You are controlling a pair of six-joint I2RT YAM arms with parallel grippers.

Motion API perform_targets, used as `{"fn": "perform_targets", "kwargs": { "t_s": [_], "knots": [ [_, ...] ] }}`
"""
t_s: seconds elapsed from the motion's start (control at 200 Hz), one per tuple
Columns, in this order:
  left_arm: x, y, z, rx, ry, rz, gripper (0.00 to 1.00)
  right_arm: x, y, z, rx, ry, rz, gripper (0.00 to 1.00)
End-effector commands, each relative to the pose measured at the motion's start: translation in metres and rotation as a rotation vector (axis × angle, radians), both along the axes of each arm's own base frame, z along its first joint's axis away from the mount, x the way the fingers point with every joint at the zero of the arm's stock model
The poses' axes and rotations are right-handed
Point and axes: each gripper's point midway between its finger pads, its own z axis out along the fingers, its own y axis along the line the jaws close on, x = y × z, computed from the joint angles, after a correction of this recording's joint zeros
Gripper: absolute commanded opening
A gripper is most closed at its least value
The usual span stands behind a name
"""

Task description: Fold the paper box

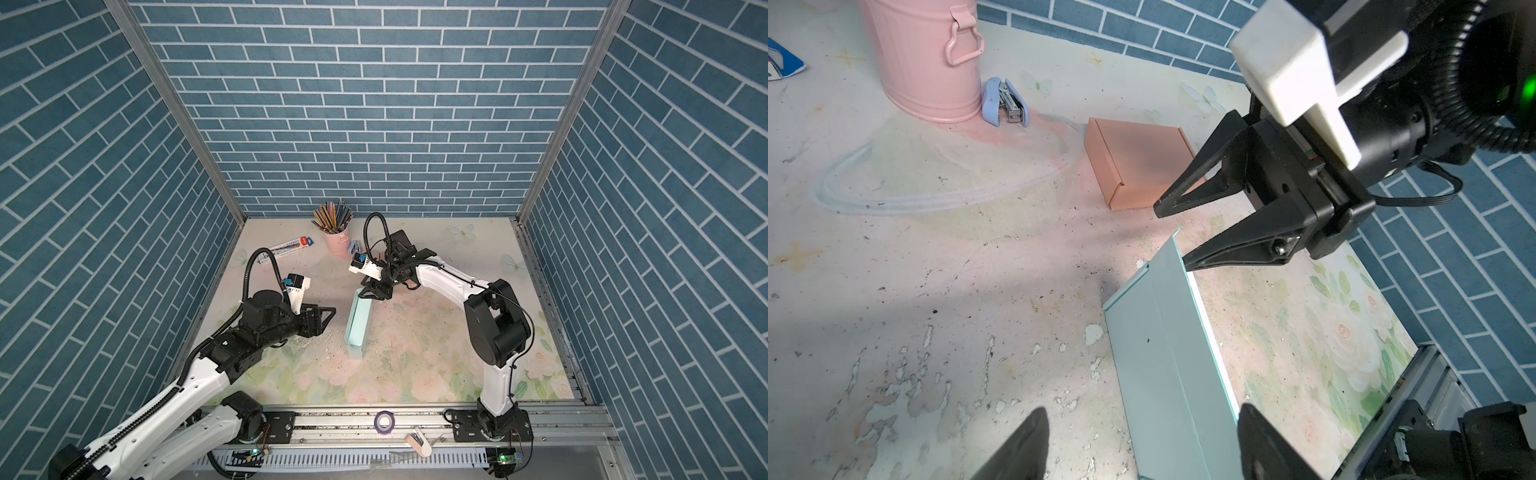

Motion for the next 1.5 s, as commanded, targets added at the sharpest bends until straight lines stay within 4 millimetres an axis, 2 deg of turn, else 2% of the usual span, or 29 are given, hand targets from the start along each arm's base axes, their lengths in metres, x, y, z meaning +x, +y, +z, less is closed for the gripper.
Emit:
{"fn": "perform_targets", "kwargs": {
  "t_s": [0.0,0.39,0.74,1.06,1.22,1.495],
  "knots": [
    [0.002,0.003,-0.002,-0.007,-0.004,0.019,0.72,0.002,0.008,0.007,0.035,-0.021,0.030,0.47],
    [0.003,0.003,-0.004,-0.006,0.000,0.021,0.71,-0.004,0.013,0.006,0.053,0.011,0.057,0.40],
    [0.003,0.005,-0.007,-0.004,0.006,0.027,0.71,-0.006,0.012,0.005,0.051,0.019,0.064,0.18],
    [0.004,0.007,-0.009,-0.010,0.009,0.037,0.71,-0.018,0.003,0.011,0.077,0.003,0.038,0.07],
    [0.004,0.007,-0.010,-0.012,0.010,0.037,0.71,-0.022,-0.006,0.019,0.111,-0.021,-0.030,0.05],
    [-0.001,0.010,-0.015,0.009,0.025,0.030,0.71,-0.017,-0.032,0.023,0.168,-0.061,-0.301,0.03]
  ]
}}
